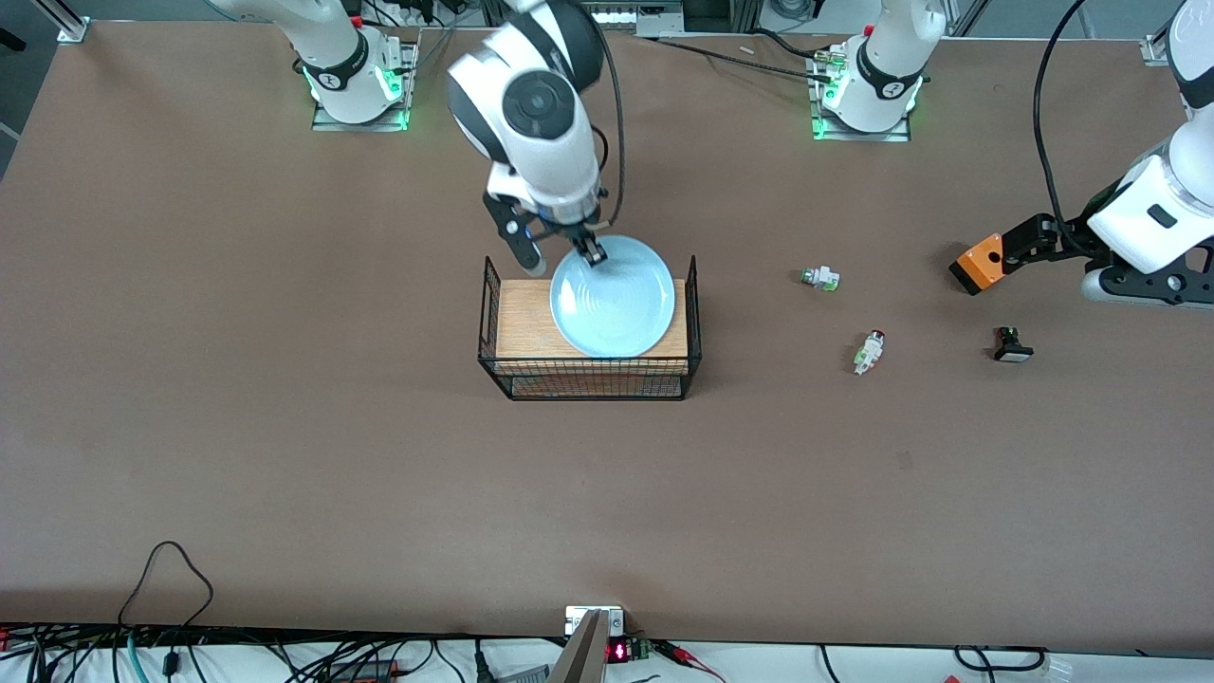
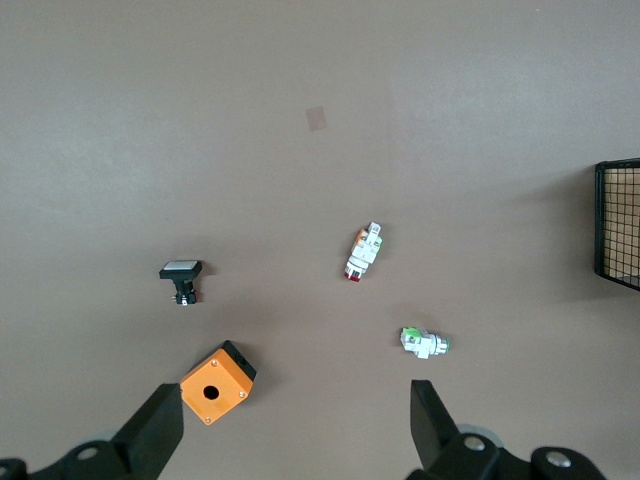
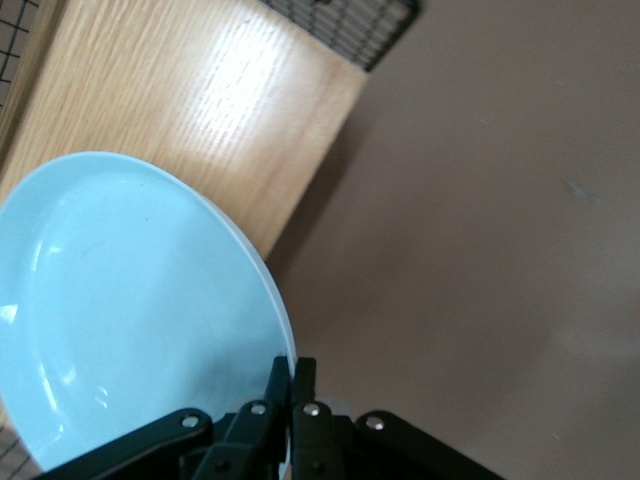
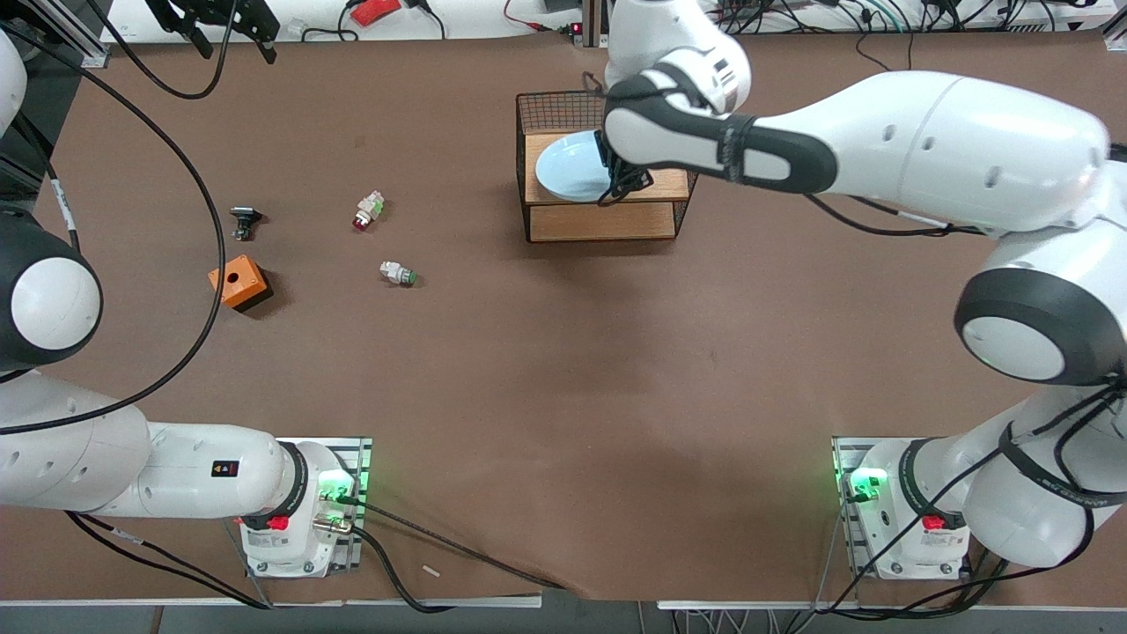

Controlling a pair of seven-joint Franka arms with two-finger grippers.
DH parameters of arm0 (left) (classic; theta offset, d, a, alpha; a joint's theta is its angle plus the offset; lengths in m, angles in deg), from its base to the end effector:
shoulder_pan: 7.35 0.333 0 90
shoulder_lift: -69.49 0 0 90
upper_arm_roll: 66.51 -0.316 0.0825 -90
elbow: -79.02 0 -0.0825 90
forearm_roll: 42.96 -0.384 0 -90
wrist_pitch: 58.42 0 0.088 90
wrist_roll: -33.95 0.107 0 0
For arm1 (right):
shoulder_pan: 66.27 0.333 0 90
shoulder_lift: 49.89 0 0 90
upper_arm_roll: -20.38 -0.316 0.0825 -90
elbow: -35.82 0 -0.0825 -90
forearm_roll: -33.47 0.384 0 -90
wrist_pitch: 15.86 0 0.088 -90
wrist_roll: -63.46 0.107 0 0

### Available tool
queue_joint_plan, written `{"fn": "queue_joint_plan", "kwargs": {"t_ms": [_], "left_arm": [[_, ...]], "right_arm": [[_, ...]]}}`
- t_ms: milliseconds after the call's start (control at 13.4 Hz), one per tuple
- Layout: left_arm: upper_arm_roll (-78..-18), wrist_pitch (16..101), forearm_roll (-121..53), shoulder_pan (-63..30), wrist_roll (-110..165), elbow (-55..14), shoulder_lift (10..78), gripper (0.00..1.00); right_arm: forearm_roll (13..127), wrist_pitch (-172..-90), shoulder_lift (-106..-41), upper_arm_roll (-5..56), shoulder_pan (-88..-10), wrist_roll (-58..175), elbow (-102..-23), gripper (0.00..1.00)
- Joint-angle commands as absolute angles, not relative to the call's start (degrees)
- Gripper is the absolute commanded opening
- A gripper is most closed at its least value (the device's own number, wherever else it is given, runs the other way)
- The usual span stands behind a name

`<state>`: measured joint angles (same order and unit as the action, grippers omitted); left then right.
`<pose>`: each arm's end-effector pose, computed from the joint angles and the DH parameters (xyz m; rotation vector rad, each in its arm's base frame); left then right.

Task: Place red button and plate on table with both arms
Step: 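Lift the blue plate with the right gripper and carry it off the basket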

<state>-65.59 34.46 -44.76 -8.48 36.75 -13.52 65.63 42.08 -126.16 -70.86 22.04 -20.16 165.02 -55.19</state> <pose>0.5754 -0.0171 0.5698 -3.1073 0.1355 0.0959 0.4638 0.4727 0.4225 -2.7043 1.5650 0.2074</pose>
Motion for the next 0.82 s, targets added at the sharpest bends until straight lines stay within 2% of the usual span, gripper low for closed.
{"fn": "queue_joint_plan", "kwargs": {"t_ms": [0,448,747], "left_arm": [[-71.32,34.04,-44.72,-12.17,37.99,-14.06,66.68,1.0],[-71.78,33.52,-44.63,-7.89,40.9,-13.62,66.5,1.0],[-71.69,33.6,-44.54,-6.74,41.07,-13.62,65.36,1.0]], "right_arm": [[45.59,-120.55,-66.16,22.04,-21.7,165.32,-55.77,0.0],[52.36,-113.43,-61.77,22.49,-24.43,165.41,-54.97,0.0],[53.42,-103.86,-55.79,22.4,-26.45,163.75,-54.97,0.0]]}}
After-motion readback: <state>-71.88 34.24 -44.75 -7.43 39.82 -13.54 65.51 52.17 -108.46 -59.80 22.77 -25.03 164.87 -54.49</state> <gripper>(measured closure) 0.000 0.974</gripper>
